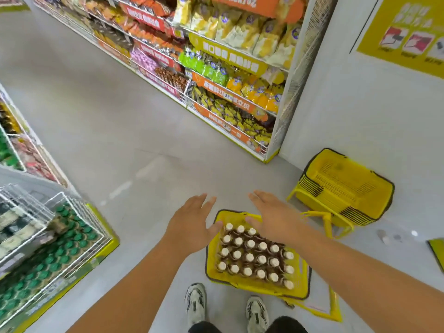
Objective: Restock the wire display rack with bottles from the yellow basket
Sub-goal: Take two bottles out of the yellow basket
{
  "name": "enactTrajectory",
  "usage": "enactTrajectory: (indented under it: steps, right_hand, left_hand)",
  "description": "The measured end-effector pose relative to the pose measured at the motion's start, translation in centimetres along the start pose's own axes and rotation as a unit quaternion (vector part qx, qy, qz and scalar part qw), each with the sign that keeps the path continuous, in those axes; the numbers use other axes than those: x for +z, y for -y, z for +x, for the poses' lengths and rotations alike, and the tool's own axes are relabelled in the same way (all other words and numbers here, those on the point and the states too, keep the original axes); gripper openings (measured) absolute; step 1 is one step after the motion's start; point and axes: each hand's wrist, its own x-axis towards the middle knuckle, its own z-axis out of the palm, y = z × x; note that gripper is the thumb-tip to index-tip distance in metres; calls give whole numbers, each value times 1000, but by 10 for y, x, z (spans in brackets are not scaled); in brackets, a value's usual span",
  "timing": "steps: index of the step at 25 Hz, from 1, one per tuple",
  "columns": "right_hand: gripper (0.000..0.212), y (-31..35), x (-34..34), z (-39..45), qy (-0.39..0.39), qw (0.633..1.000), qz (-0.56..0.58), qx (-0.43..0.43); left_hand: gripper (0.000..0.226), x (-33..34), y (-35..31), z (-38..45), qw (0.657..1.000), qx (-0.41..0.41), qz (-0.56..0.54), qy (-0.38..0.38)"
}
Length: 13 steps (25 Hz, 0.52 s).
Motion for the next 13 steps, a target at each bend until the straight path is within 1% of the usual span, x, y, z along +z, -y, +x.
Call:
enactTrajectory:
  steps: [2,5,7,10,13]
  right_hand:
    - [75,-5,29,18,-5,999,21,37]
    - [74,-16,80,43,6,995,43,90]
    - [75,-23,114,58,26,991,63,115]
    - [76,-39,167,86,51,985,95,135]
    - [74,-55,221,113,58,977,134,153]
  left_hand:
    - [77,26,11,30,999,35,-14,35]
    - [75,81,25,70,992,80,-35,92]
    - [77,119,34,86,988,77,-60,120]
    - [75,177,48,113,980,48,-113,159]
    - [73,230,60,139,976,16,-144,165]
